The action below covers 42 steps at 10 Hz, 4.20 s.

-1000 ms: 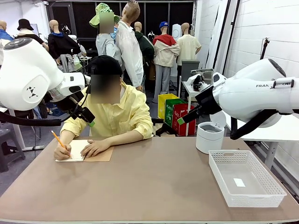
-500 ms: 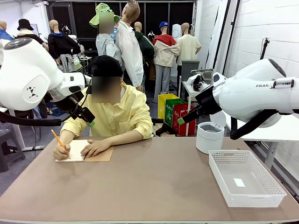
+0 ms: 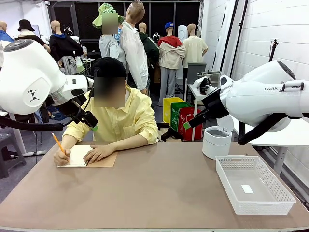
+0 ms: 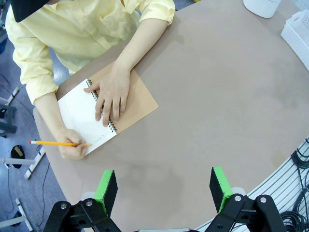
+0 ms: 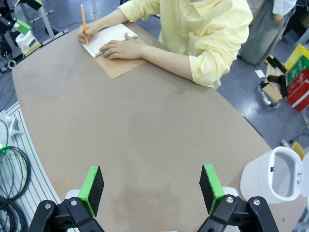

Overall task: Sort the paper based on its condition.
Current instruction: If a person hands you a paper, place it in the Organizing basket , and if it's crumpled, put it in the Trash can.

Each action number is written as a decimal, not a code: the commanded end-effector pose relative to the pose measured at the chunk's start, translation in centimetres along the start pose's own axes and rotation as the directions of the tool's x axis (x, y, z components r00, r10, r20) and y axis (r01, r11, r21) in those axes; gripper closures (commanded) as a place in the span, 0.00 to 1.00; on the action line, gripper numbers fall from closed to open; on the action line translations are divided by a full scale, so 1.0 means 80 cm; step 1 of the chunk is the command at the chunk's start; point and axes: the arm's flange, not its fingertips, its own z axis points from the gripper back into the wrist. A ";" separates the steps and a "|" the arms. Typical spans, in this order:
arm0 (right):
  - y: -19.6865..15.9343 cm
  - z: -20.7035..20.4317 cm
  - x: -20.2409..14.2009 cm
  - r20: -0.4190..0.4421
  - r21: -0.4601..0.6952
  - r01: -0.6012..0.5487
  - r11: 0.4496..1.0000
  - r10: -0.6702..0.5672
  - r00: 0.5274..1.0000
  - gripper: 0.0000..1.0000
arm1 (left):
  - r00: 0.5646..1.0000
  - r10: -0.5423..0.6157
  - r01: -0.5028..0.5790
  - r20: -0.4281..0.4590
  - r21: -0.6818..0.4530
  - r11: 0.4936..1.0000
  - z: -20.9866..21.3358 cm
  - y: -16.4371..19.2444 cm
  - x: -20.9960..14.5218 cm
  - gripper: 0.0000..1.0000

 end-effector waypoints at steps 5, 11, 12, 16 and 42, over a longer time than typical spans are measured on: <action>0.001 0.000 -0.001 -0.003 0.007 0.004 1.000 -0.004 1.000 0.00 | 1.000 -0.008 0.008 0.011 0.001 1.000 -0.003 0.002 -0.001 0.00; 0.001 0.000 -0.001 -0.003 0.007 0.004 1.000 -0.004 1.000 0.00 | 1.000 -0.008 0.008 0.011 0.001 1.000 -0.003 0.002 -0.001 0.00; 0.001 0.000 -0.001 -0.003 0.007 0.004 1.000 -0.004 1.000 0.00 | 1.000 -0.008 0.008 0.011 0.001 1.000 -0.003 0.002 -0.001 0.00; 0.001 0.000 -0.001 -0.003 0.007 0.004 1.000 -0.004 1.000 0.00 | 1.000 -0.008 0.008 0.011 0.001 1.000 -0.003 0.002 -0.001 0.00; 0.001 0.000 -0.001 -0.003 0.007 0.004 1.000 -0.004 1.000 0.00 | 1.000 -0.008 0.008 0.011 0.001 1.000 -0.003 0.002 -0.001 0.00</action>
